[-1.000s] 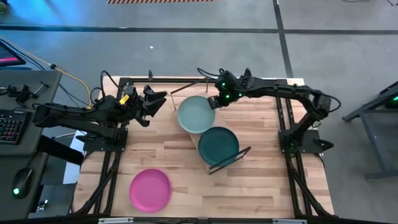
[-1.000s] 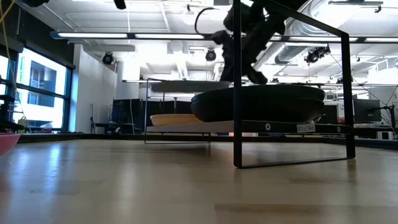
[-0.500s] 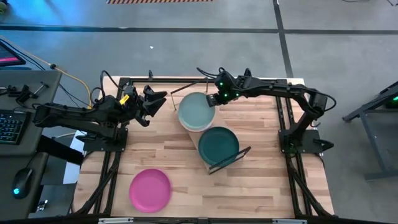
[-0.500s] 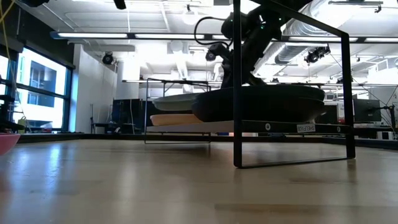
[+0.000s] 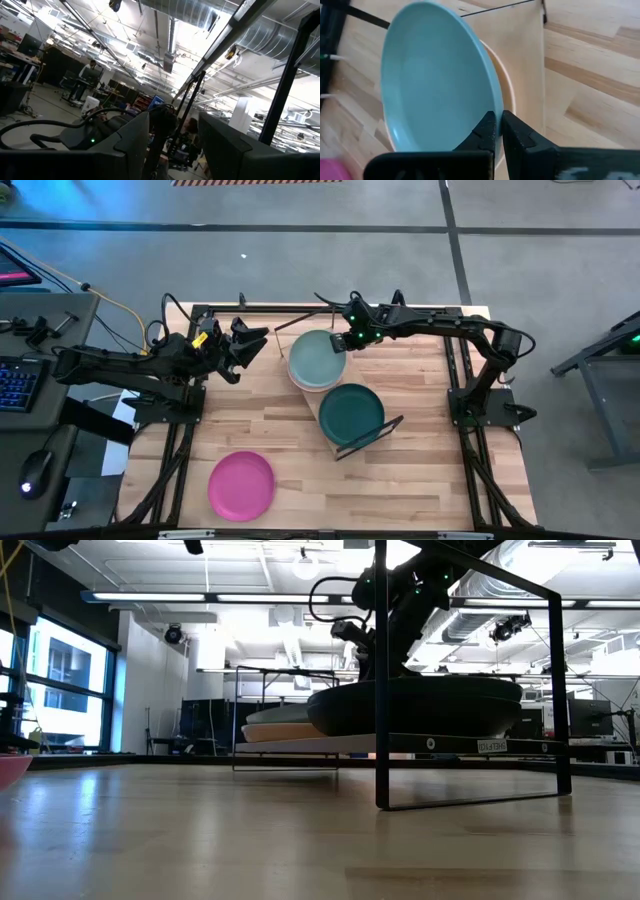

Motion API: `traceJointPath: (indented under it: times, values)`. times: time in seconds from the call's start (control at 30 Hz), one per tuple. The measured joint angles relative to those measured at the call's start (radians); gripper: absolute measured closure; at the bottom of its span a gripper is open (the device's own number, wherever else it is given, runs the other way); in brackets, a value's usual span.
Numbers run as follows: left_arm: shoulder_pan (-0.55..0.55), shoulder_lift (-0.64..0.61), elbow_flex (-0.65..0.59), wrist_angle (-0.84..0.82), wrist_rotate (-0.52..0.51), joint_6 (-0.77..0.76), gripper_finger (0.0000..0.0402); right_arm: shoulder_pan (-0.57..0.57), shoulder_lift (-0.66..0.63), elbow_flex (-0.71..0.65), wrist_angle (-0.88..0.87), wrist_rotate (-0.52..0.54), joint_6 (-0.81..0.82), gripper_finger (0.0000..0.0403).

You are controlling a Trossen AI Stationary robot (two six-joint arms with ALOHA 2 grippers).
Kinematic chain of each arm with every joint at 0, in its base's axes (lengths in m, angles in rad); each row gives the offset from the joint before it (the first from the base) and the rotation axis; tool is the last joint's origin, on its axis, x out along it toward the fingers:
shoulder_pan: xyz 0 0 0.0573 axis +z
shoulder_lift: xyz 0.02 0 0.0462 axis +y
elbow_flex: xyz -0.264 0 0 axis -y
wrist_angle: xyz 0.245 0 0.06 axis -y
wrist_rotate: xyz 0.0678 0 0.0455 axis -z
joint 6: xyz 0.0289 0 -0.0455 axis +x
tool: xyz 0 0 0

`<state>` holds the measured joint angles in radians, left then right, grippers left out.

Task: Place and stack plates onto a shelf
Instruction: Stack the gray plate on top of the light brown plate on the shelf, then stack the pink plate on top of the dark green plate on the shelf

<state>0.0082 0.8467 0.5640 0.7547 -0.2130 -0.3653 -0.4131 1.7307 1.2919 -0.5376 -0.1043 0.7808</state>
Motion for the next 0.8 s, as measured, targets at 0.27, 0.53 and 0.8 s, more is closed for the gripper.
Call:
traceJointPath:
  times: [0.27, 0.53, 0.8]
  values:
    - [0.000, 0.000, 0.000, -0.001, 0.001, 0.000, 0.0241, 0.002, -0.001, 0.000, -0.003, -0.028, -0.029, 0.0366]
    - [0.000, 0.000, 0.000, -0.001, 0.001, 0.000, 0.0241, 0.001, -0.001, 0.002, 0.004, -0.096, -0.090, 0.0221]
    - [0.000, 0.000, 0.000, -0.007, 0.001, 0.002, 0.0241, 0.011, -0.118, 0.002, -0.203, -0.069, -0.326, 0.0150]
